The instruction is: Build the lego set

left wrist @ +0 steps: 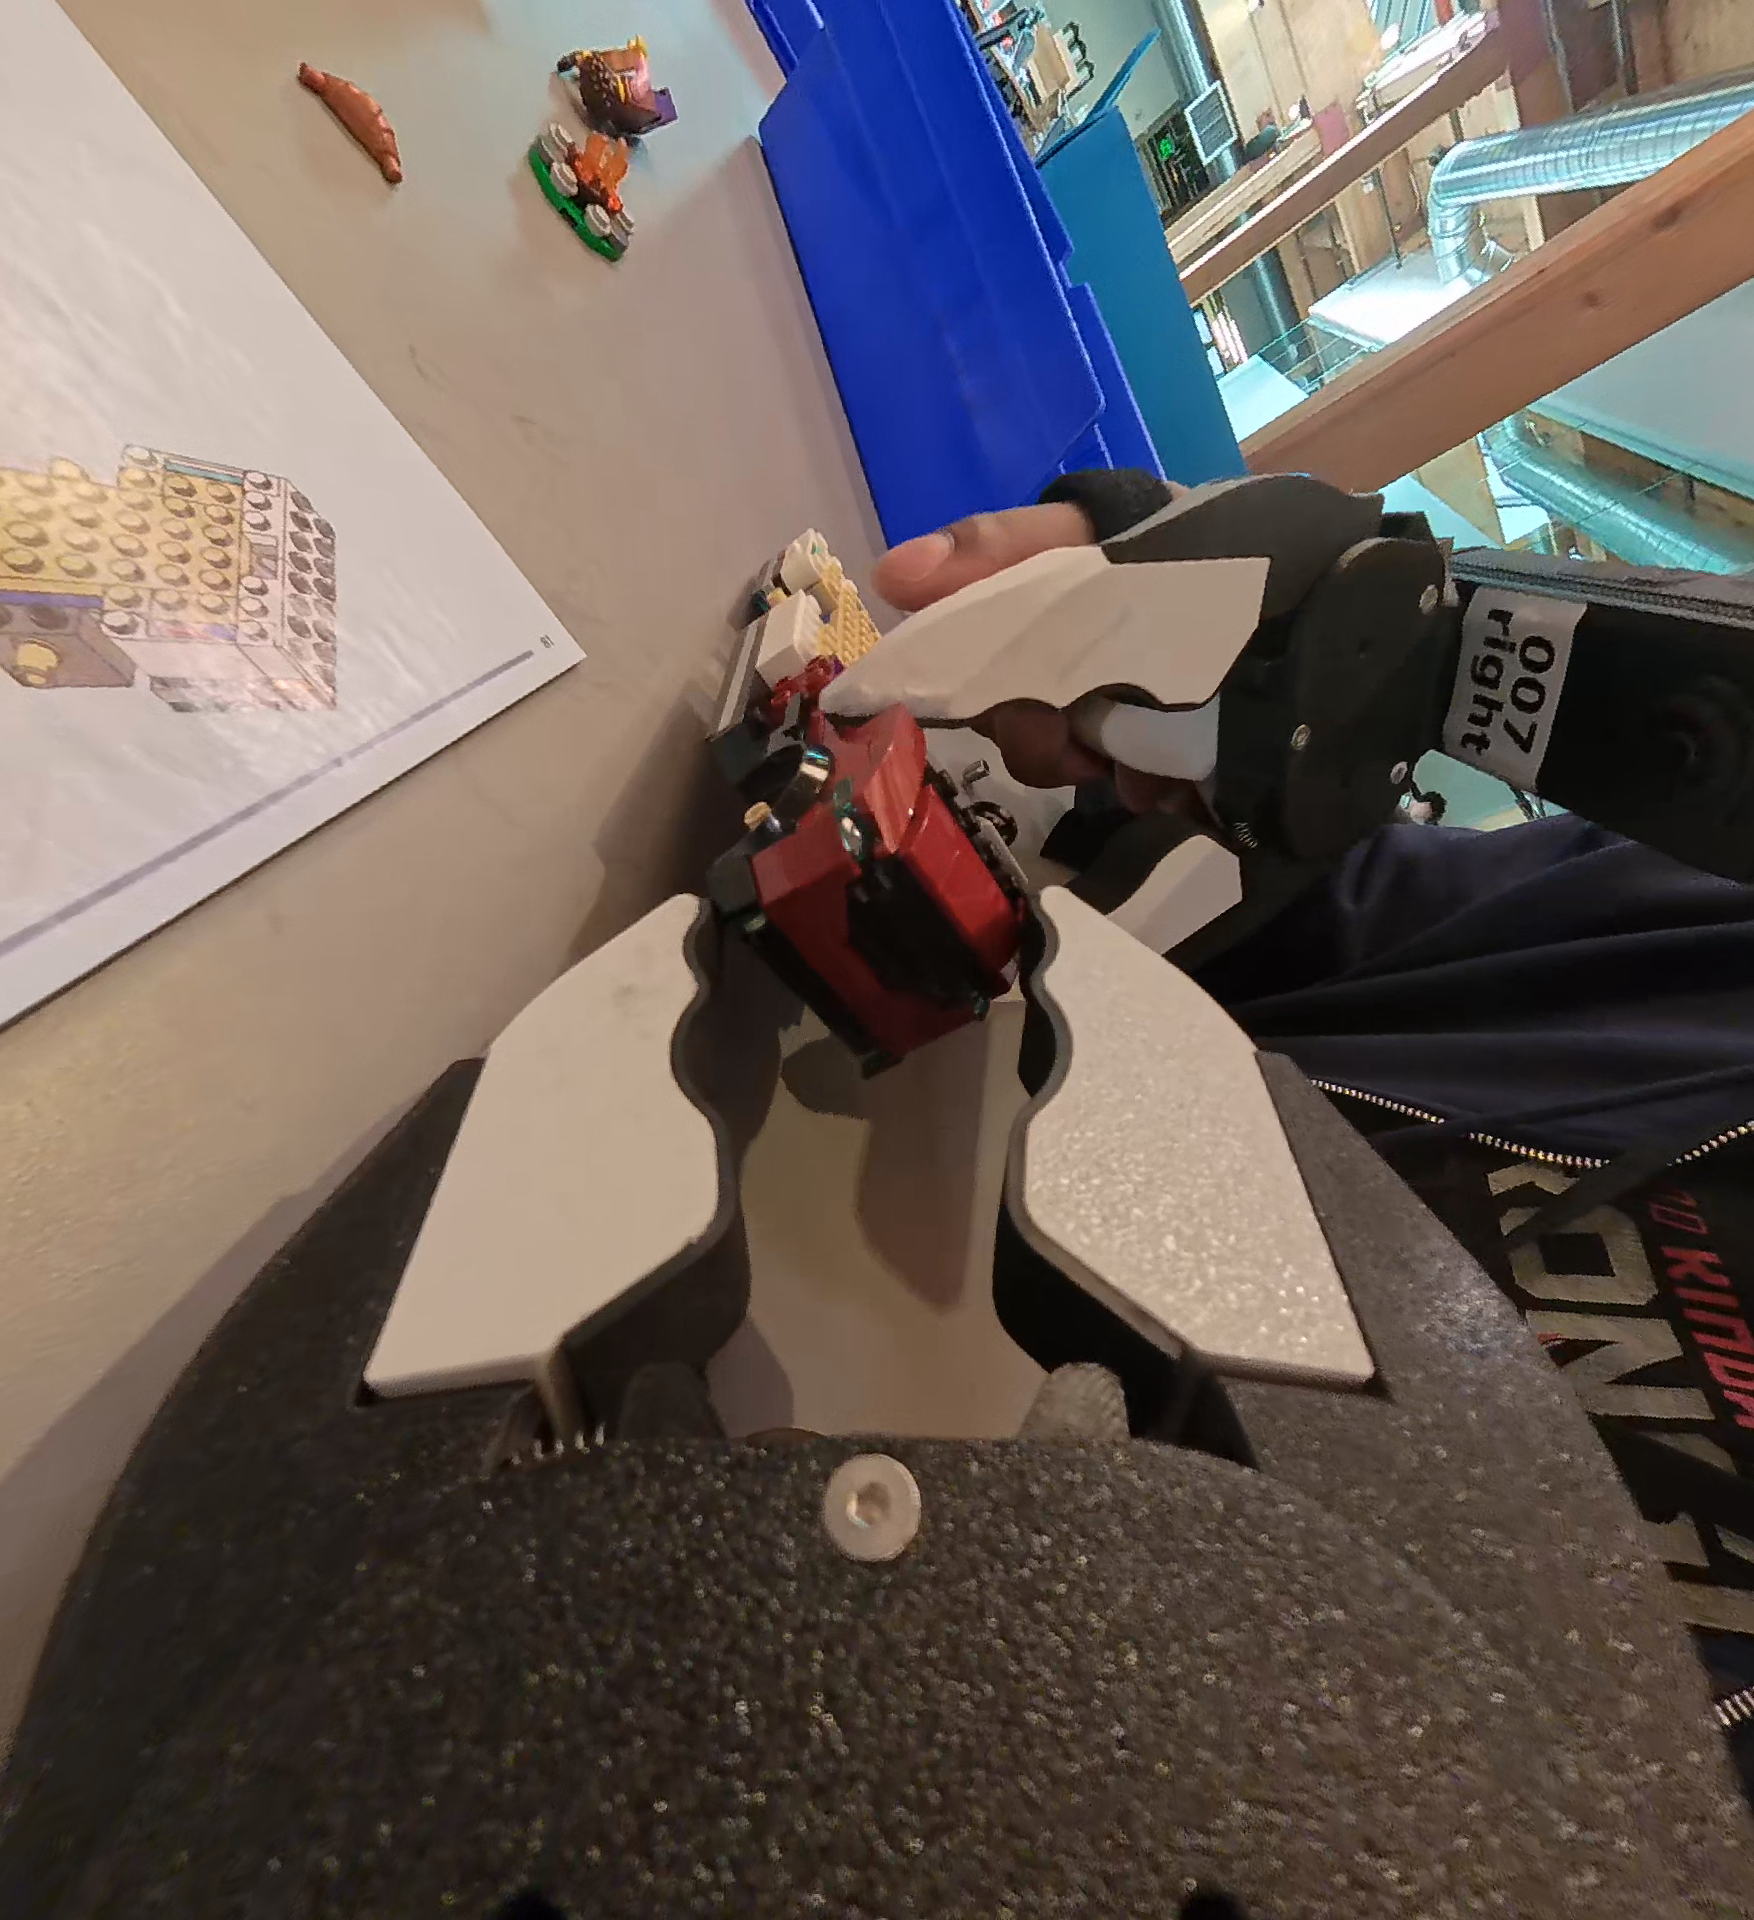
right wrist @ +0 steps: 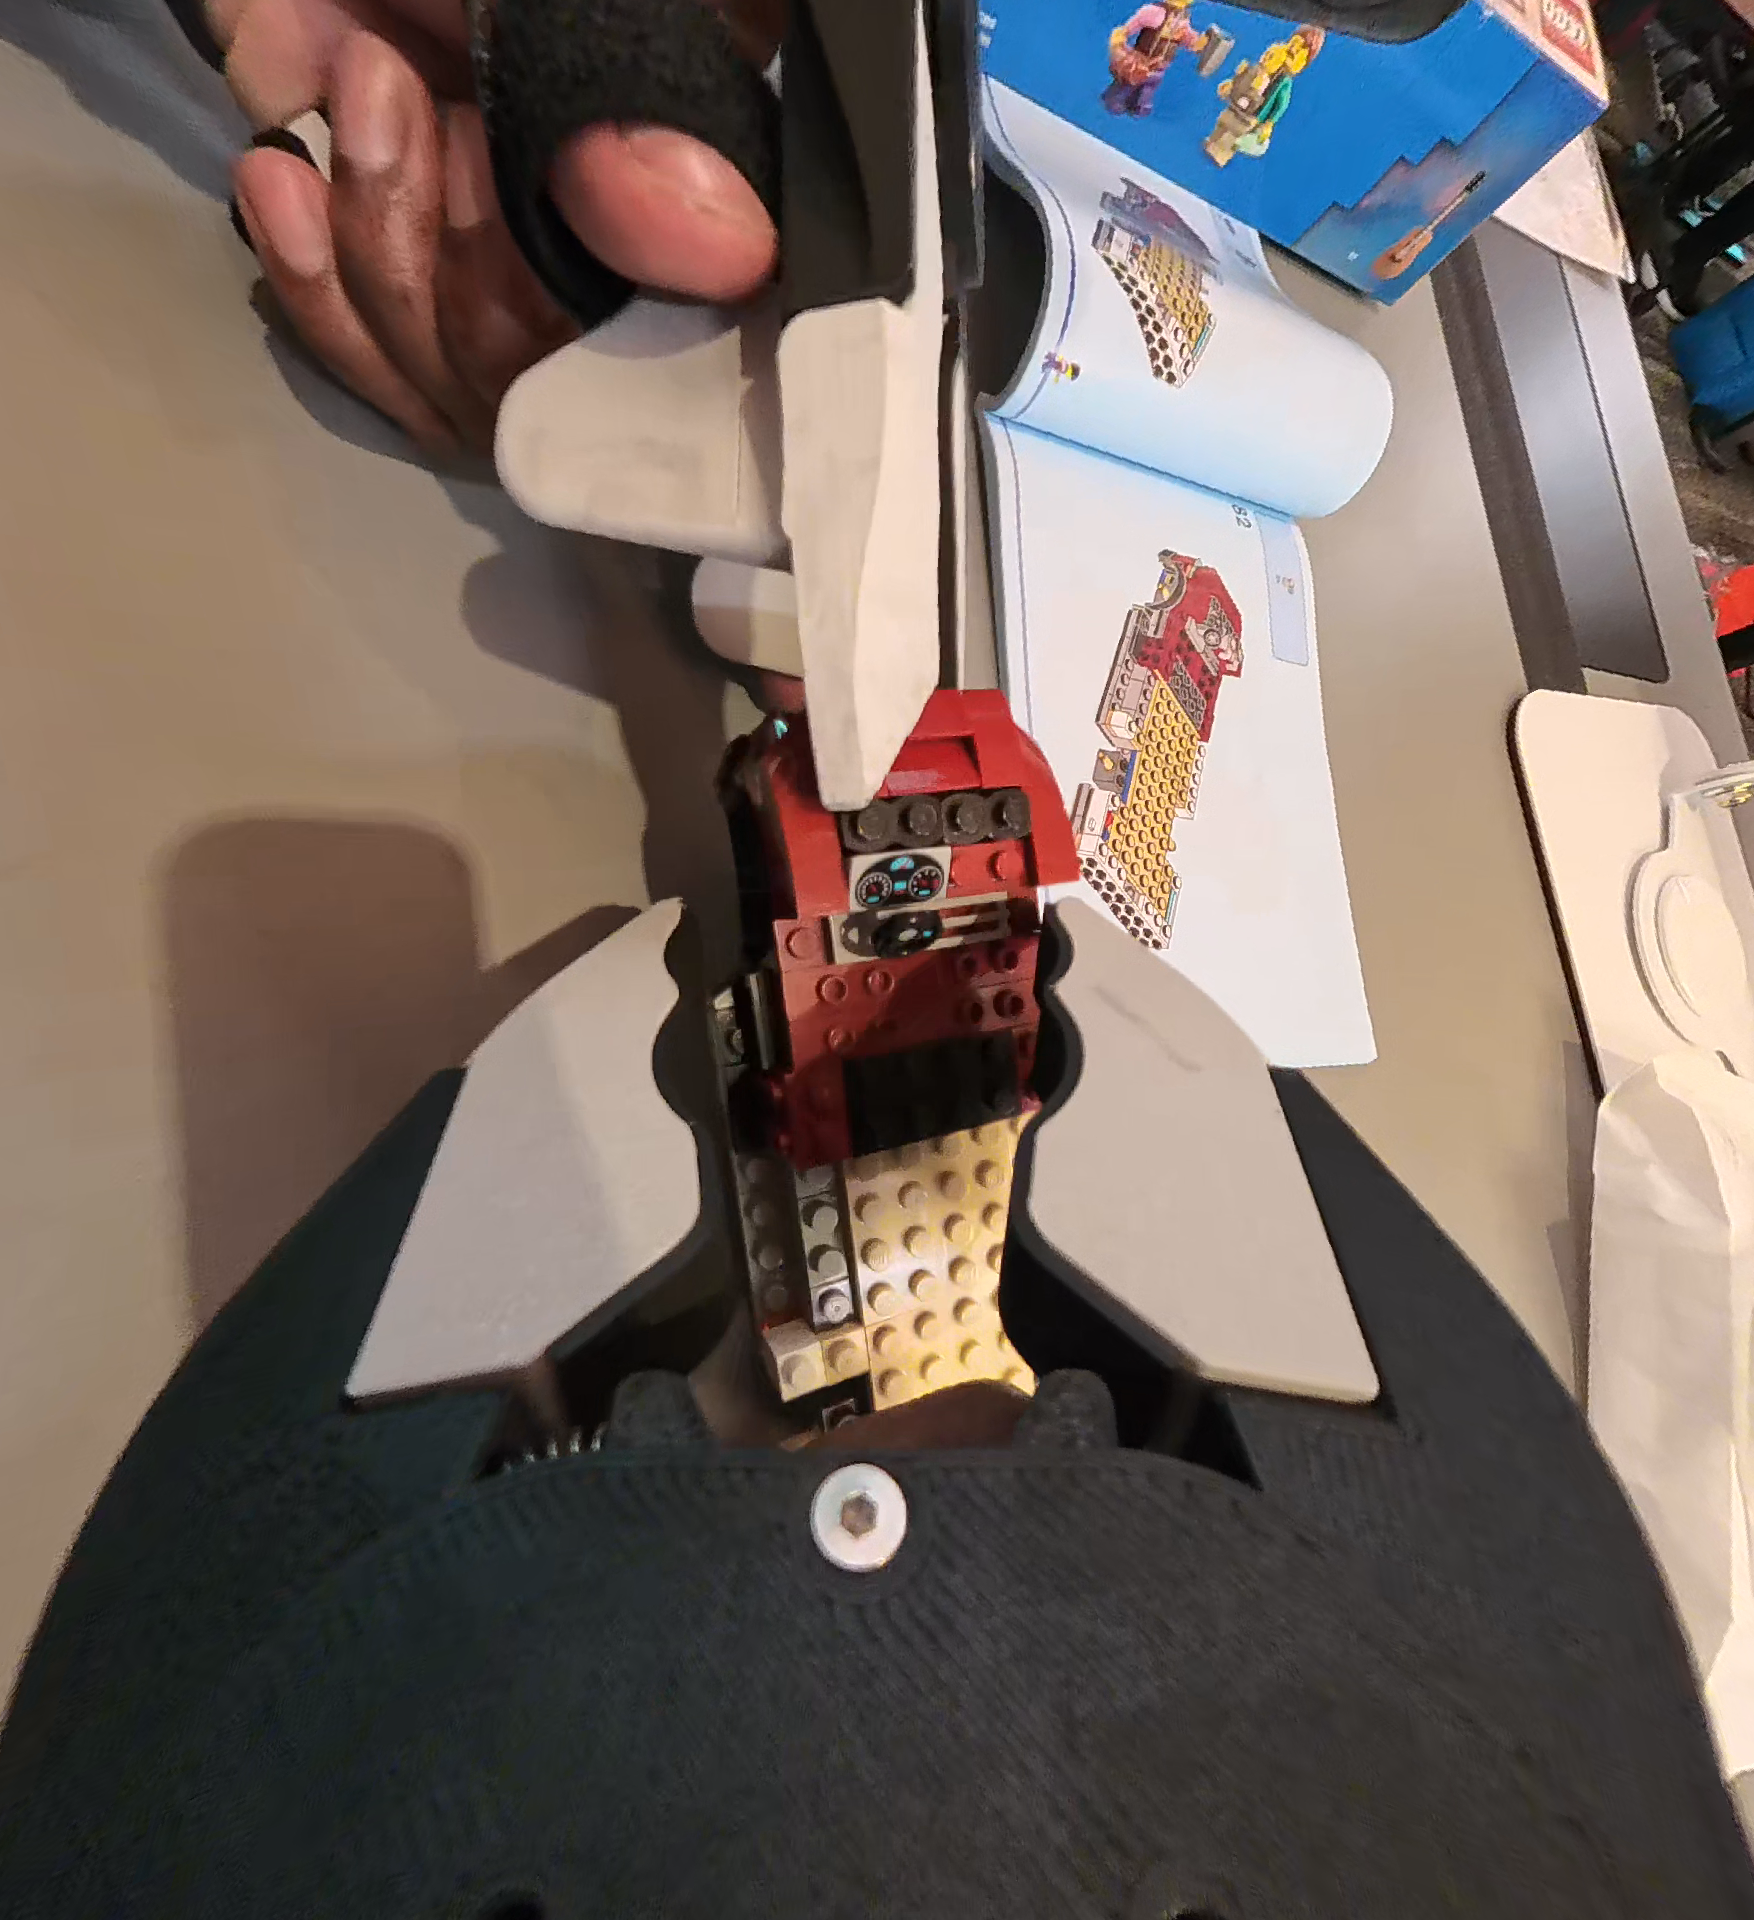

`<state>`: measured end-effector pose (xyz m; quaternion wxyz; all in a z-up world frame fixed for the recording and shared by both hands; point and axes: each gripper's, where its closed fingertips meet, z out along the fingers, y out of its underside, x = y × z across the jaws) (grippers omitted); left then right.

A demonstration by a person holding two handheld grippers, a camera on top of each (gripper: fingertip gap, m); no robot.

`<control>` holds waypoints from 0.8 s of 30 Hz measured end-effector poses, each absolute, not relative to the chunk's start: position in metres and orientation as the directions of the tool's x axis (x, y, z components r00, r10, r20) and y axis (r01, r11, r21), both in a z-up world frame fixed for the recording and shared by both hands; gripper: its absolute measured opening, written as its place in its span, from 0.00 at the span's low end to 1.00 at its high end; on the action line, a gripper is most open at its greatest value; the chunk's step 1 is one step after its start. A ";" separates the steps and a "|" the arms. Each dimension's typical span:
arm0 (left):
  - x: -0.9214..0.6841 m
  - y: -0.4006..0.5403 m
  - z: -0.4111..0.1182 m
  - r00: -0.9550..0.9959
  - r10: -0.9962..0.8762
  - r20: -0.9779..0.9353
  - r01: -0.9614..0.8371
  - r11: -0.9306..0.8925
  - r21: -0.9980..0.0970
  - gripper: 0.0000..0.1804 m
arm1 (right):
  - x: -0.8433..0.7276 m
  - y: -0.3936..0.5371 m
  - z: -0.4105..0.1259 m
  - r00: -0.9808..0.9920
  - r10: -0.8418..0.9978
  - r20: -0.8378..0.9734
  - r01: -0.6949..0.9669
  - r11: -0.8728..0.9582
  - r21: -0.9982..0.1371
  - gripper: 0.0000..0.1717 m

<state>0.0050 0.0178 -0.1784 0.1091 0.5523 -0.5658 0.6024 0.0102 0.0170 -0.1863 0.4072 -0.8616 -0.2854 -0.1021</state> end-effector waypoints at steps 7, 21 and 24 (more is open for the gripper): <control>0.006 0.017 -0.176 -0.361 -0.476 0.802 -0.753 -0.359 -0.552 0.28 | 0.007 0.015 -0.183 0.815 0.419 0.400 0.573 -0.485 -0.661 0.36; 0.007 0.016 -0.171 -0.360 -0.450 0.817 -0.743 -0.391 -0.543 0.24 | 0.005 0.019 -0.182 0.802 0.436 0.408 0.588 -0.459 -0.666 0.34; 0.008 0.017 -0.167 -0.366 -0.437 0.821 -0.732 -0.409 -0.544 0.24 | 0.007 0.019 -0.178 0.804 0.421 0.420 0.587 -0.448 -0.674 0.34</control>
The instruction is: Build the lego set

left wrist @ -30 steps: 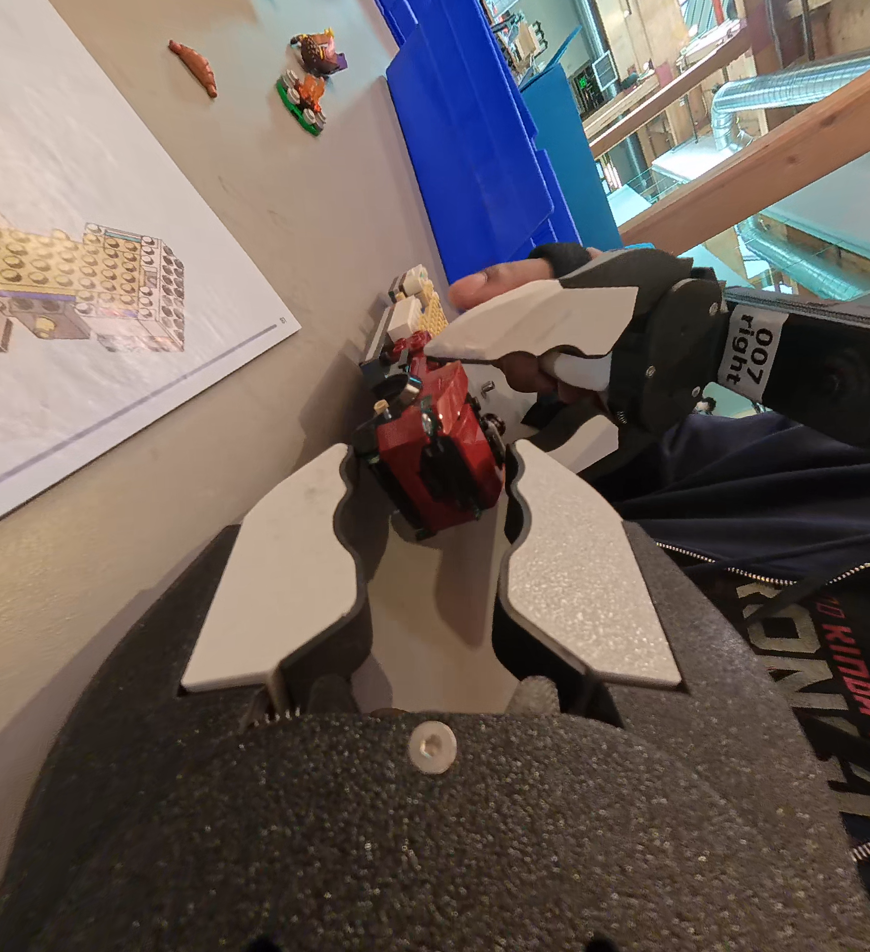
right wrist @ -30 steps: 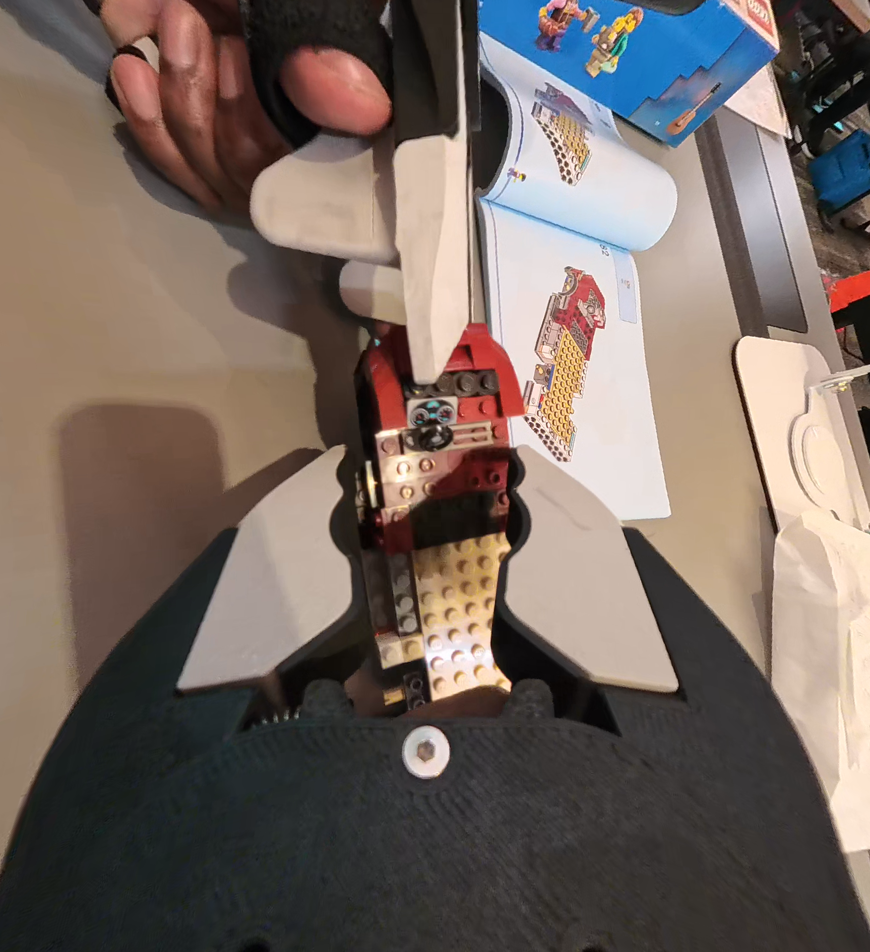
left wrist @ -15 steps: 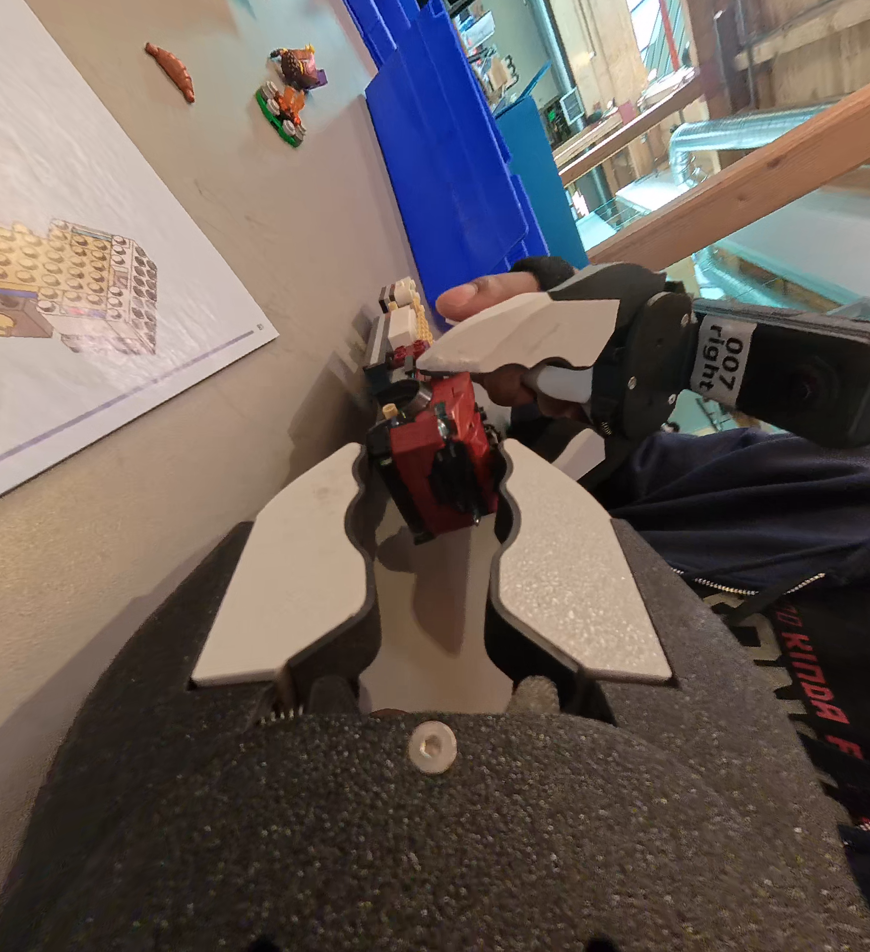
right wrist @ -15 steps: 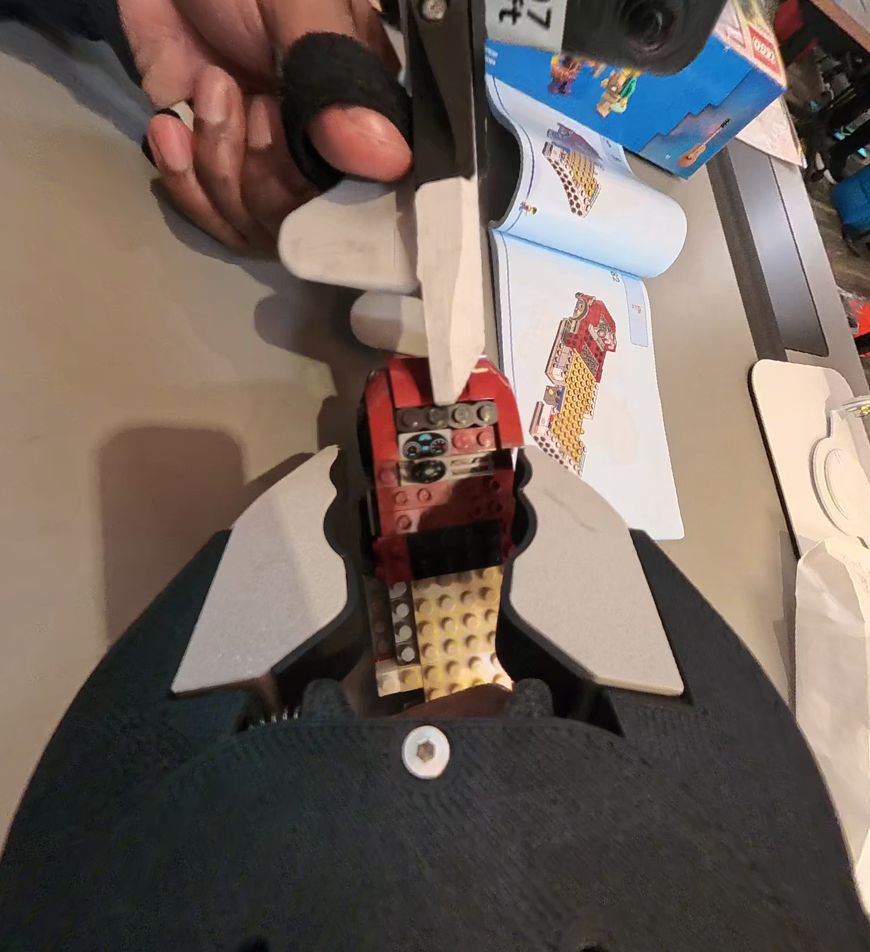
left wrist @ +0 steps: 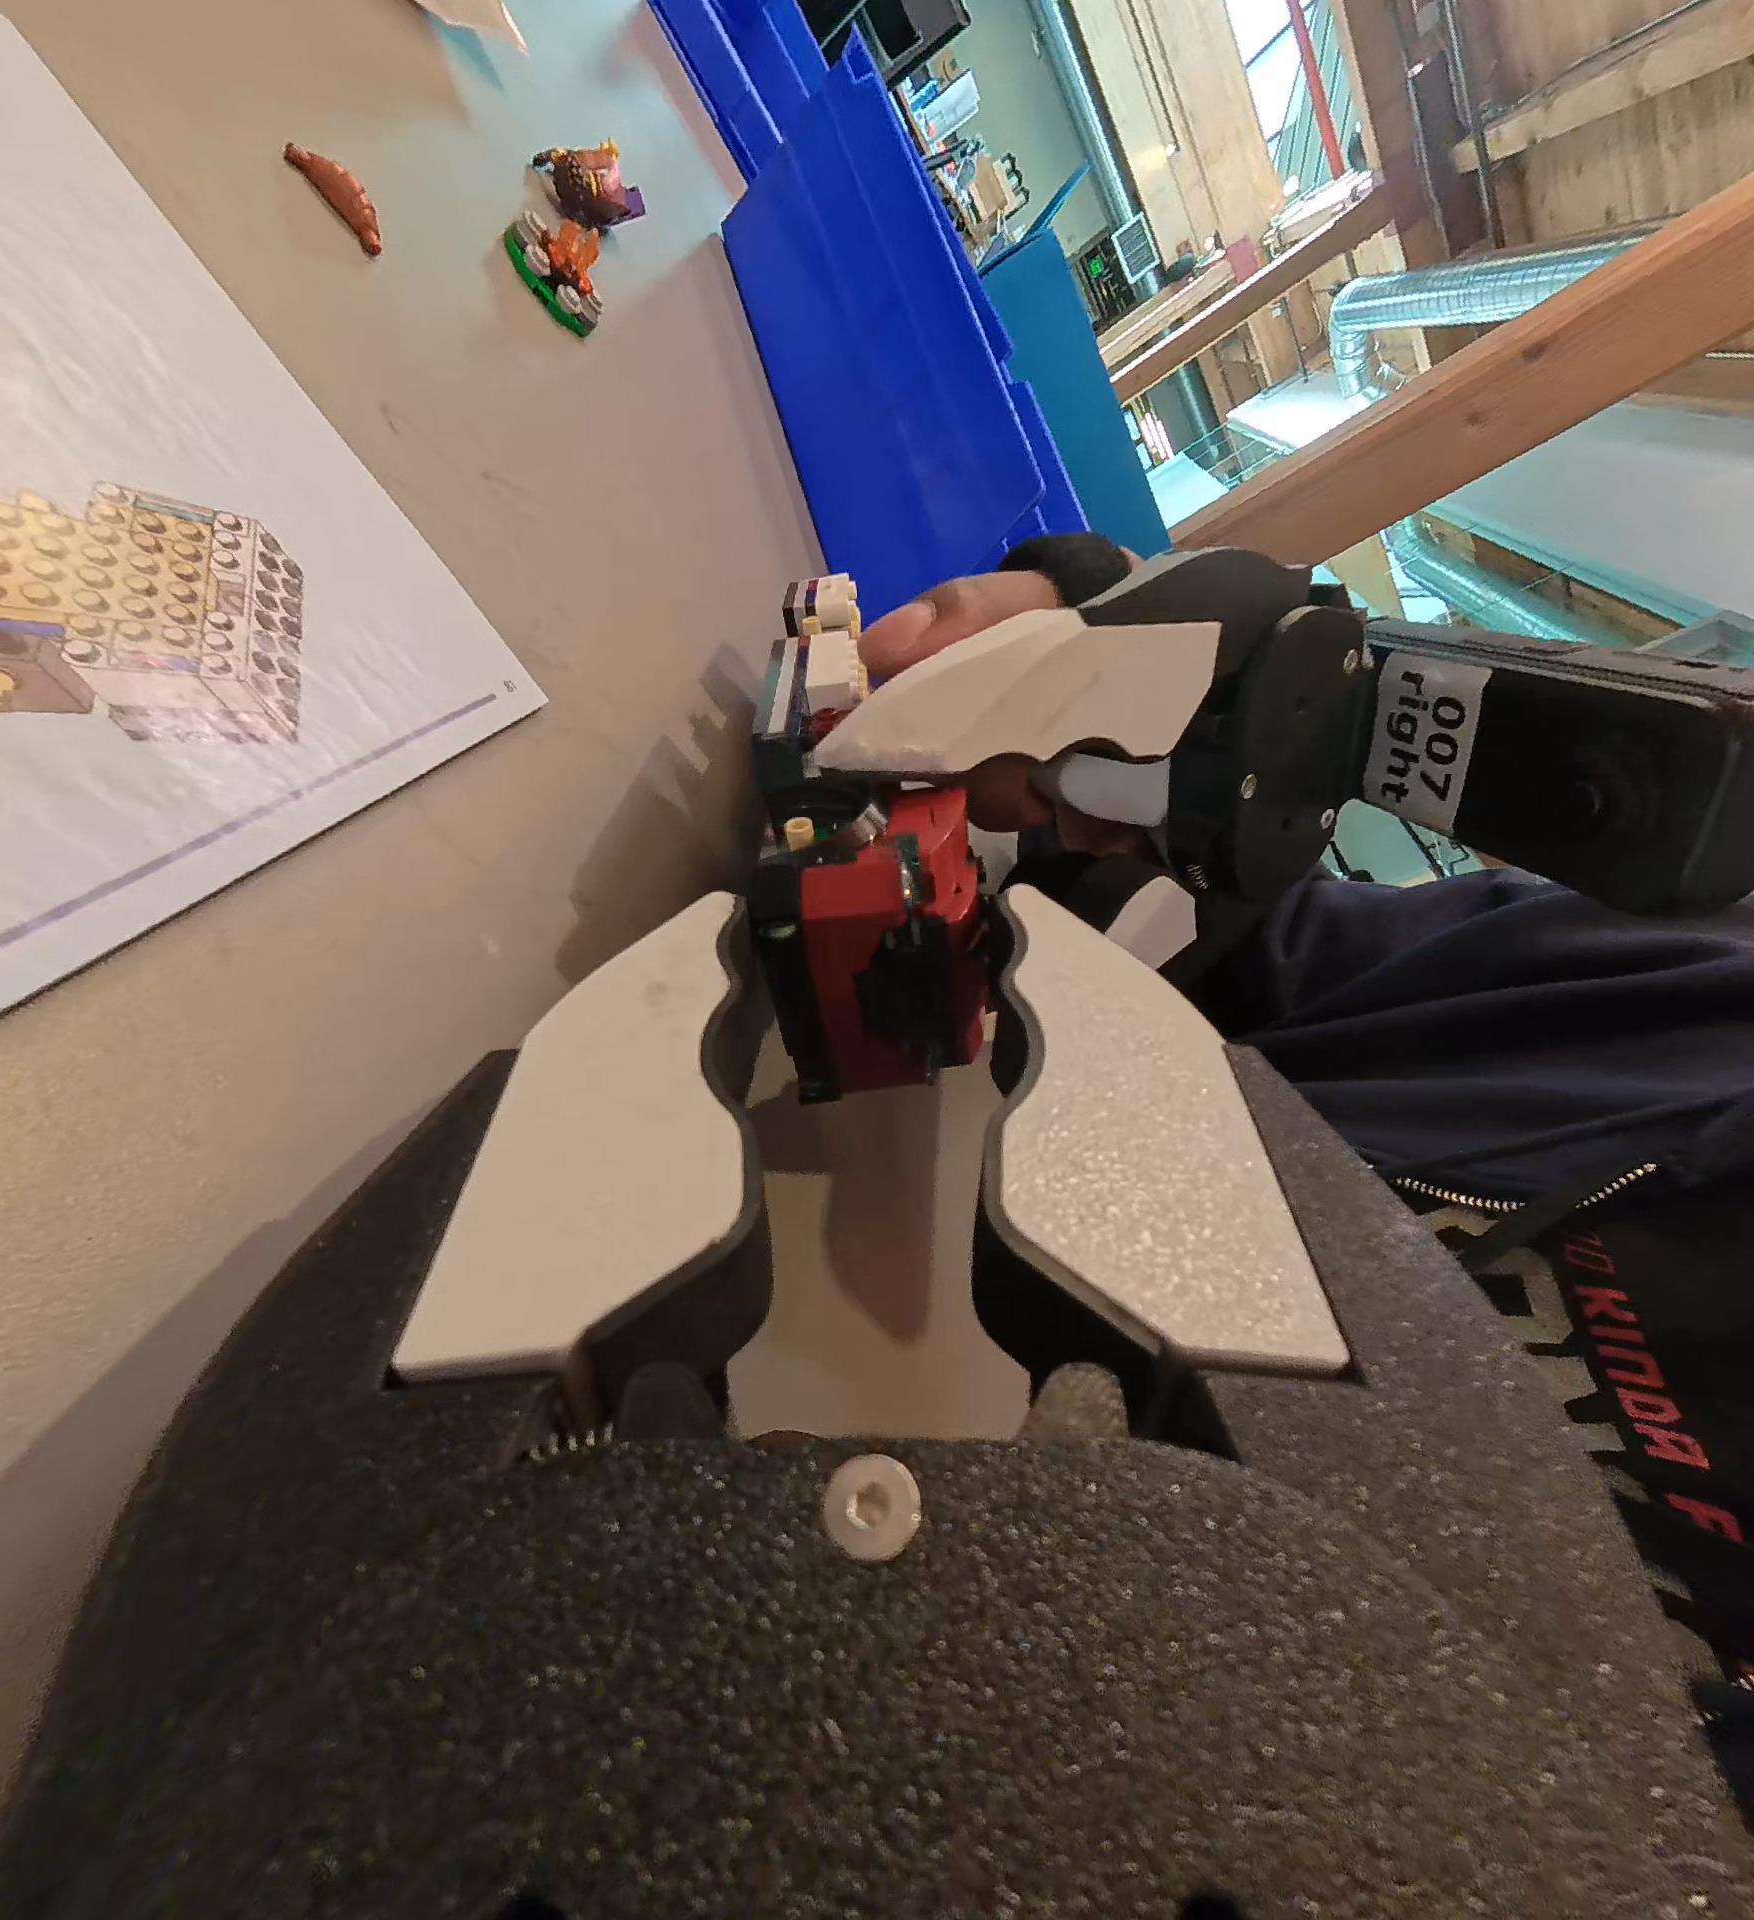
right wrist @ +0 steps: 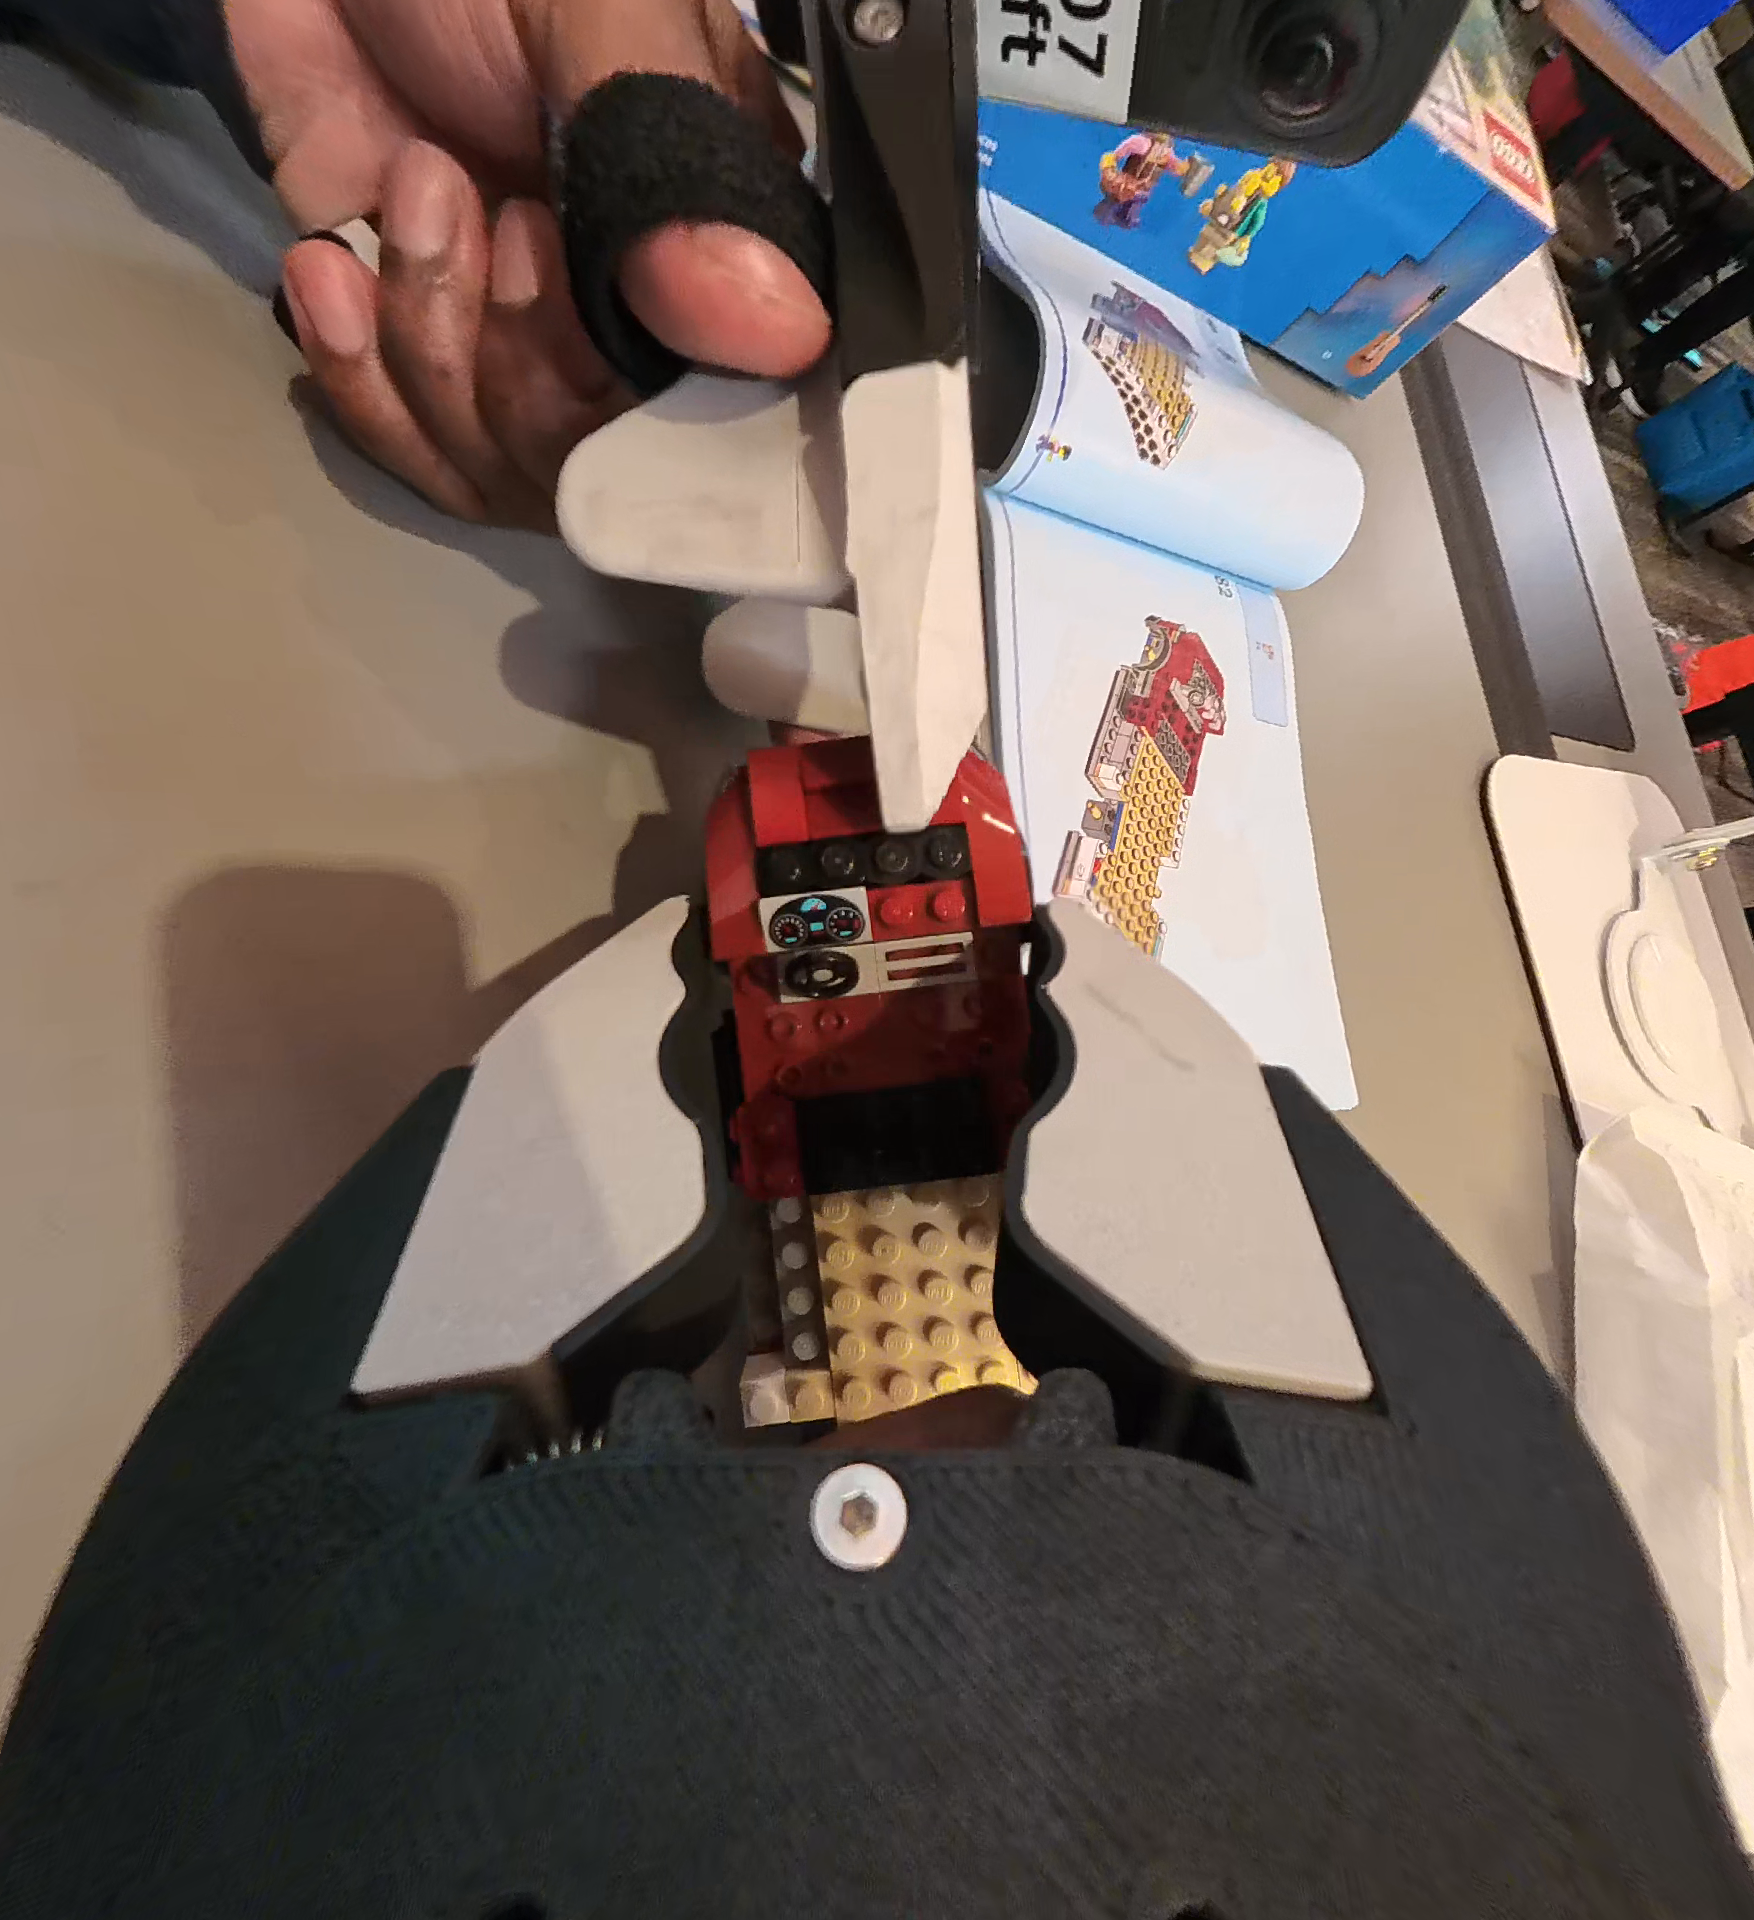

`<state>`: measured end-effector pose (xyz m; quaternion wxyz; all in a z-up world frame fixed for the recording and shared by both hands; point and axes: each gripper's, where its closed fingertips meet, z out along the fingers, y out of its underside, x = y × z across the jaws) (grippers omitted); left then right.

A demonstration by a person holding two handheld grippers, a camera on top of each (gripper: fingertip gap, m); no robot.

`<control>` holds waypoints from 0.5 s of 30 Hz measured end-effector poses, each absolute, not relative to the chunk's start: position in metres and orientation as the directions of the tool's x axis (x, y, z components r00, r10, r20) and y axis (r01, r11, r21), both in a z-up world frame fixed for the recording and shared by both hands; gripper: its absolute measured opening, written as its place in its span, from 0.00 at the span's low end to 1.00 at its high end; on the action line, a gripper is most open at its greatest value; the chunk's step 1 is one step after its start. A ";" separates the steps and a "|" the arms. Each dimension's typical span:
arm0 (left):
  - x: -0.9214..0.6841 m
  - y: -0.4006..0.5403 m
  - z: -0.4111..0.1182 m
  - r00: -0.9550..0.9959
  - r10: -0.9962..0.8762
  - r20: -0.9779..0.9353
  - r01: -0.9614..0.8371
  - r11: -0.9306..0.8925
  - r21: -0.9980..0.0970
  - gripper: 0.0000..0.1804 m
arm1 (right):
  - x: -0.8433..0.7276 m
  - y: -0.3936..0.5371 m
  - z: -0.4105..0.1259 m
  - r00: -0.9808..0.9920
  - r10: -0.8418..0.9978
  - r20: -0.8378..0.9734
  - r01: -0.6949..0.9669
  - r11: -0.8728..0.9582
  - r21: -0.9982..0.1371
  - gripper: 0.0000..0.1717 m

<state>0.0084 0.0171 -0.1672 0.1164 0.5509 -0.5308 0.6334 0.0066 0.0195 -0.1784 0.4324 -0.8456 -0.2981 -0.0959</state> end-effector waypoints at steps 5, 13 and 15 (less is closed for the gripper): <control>0.008 0.014 -0.166 -0.371 -0.424 0.826 -0.737 -0.407 -0.540 0.26 | 0.013 0.022 -0.175 0.795 0.376 0.477 0.606 -0.442 -0.662 0.34; 0.010 0.011 -0.165 -0.383 -0.424 0.821 -0.724 -0.415 -0.552 0.25 | 0.010 0.026 -0.170 0.784 0.348 0.515 0.621 -0.424 -0.659 0.34; 0.011 0.011 -0.164 -0.389 -0.428 0.816 -0.718 -0.414 -0.559 0.25 | 0.010 0.026 -0.170 0.784 0.344 0.517 0.621 -0.422 -0.660 0.34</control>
